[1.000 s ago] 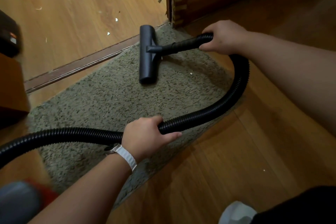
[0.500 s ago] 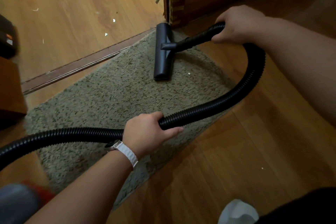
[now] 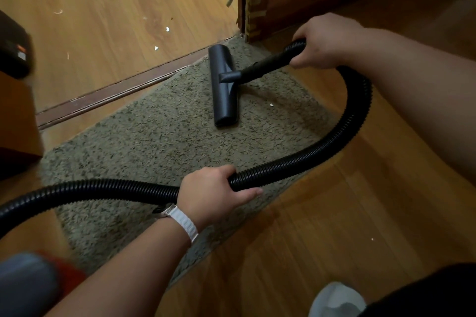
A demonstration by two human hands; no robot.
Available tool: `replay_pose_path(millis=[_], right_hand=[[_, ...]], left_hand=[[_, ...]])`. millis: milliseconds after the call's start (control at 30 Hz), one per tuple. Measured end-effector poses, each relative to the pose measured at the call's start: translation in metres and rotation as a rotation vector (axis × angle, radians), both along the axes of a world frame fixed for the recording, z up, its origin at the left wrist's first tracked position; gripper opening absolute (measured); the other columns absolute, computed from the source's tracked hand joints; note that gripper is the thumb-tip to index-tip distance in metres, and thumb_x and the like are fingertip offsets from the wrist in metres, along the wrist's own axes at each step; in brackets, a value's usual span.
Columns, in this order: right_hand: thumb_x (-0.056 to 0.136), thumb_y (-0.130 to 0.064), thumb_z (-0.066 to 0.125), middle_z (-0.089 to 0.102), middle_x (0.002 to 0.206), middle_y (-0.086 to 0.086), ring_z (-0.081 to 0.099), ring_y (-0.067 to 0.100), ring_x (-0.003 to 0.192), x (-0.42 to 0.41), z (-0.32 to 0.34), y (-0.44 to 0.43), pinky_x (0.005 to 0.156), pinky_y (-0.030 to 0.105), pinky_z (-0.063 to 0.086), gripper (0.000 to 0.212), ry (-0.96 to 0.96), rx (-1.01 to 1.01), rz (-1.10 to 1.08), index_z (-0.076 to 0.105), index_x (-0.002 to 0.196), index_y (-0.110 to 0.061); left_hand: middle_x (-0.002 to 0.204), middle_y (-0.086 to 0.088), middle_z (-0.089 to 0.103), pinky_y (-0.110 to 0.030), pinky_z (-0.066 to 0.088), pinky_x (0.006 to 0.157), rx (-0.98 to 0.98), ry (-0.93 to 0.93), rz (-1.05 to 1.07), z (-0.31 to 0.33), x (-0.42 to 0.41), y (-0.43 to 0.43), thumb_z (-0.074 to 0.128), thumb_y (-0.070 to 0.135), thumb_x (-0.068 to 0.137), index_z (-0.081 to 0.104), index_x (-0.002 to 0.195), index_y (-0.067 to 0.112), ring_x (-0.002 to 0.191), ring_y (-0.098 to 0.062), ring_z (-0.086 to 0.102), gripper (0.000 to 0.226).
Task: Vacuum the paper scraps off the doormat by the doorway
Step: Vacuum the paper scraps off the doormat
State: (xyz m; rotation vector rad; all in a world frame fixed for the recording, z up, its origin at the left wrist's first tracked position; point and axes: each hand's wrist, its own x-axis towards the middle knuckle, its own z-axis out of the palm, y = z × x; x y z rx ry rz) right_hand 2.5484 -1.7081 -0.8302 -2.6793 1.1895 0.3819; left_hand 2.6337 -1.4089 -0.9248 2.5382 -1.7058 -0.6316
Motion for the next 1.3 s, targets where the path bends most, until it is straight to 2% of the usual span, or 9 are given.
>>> replay_pose_path(millis=[133,300,767,933,1067,1200,1300], right_hand=[[0.088,-0.044,0.068,0.060,0.085,0.004,0.058,0.022,0.073,-0.021,-0.001,-0.004,0.060,0.037,0.052,0.028,0.027,0.002,-0.043,0.066,0.109,-0.025],[0.089,-0.043,0.068,0.062,0.085,0.005,0.060,0.023,0.072,-0.048,0.000,-0.008,0.054,0.032,0.045,0.029,0.040,0.015,-0.102,0.066,0.112,-0.025],[0.089,-0.043,0.068,0.066,0.079,0.005,0.064,0.024,0.068,-0.136,0.007,-0.010,0.056,0.037,0.050,0.023,0.082,0.078,-0.193,0.066,0.107,-0.029],[0.090,-0.043,0.067,0.065,0.075,0.004,0.061,0.021,0.061,-0.148,0.000,-0.005,0.049,0.032,0.044,0.018,0.072,0.101,-0.166,0.067,0.102,-0.029],[0.091,-0.041,0.067,0.064,0.077,0.003,0.059,0.020,0.064,-0.145,-0.003,-0.007,0.051,0.031,0.041,0.019,0.016,0.091,-0.129,0.066,0.105,-0.029],[0.092,-0.039,0.067,0.063,0.077,0.001,0.058,0.018,0.063,-0.142,-0.004,-0.010,0.052,0.031,0.040,0.019,-0.023,0.082,-0.080,0.065,0.109,-0.030],[0.093,-0.039,0.067,0.062,0.077,0.000,0.057,0.017,0.064,-0.139,-0.008,-0.010,0.052,0.031,0.039,0.018,-0.047,0.066,-0.034,0.064,0.109,-0.032]], left_hand=[[0.061,0.010,0.055,-0.024,0.049,0.051,-0.005,-0.012,-0.016,0.000,0.001,-0.005,0.040,0.092,0.071,0.056,0.081,0.027,0.057,-0.002,0.054,0.068],[0.060,0.010,0.057,-0.027,0.054,0.055,-0.022,-0.016,-0.021,-0.003,-0.004,-0.009,0.041,0.092,0.070,0.055,0.078,0.027,0.058,-0.004,0.057,0.068],[0.063,0.010,0.057,-0.031,0.055,0.058,-0.046,-0.027,-0.102,0.005,-0.034,-0.017,0.037,0.093,0.069,0.054,0.079,0.027,0.060,-0.006,0.058,0.068],[0.062,0.010,0.054,-0.027,0.052,0.055,-0.045,-0.034,-0.121,0.006,-0.042,-0.017,0.039,0.092,0.069,0.053,0.080,0.027,0.061,-0.008,0.058,0.068],[0.061,0.010,0.052,-0.026,0.043,0.051,-0.047,-0.046,-0.123,0.004,-0.042,-0.015,0.040,0.092,0.070,0.048,0.076,0.028,0.060,-0.008,0.054,0.065],[0.061,0.009,0.054,-0.028,0.052,0.055,-0.048,-0.026,-0.107,0.002,-0.041,-0.017,0.041,0.092,0.071,0.050,0.075,0.026,0.059,-0.007,0.057,0.066],[0.060,0.010,0.055,-0.028,0.052,0.054,-0.053,-0.027,-0.101,0.000,-0.040,-0.019,0.041,0.092,0.071,0.049,0.074,0.026,0.058,-0.006,0.057,0.067]])
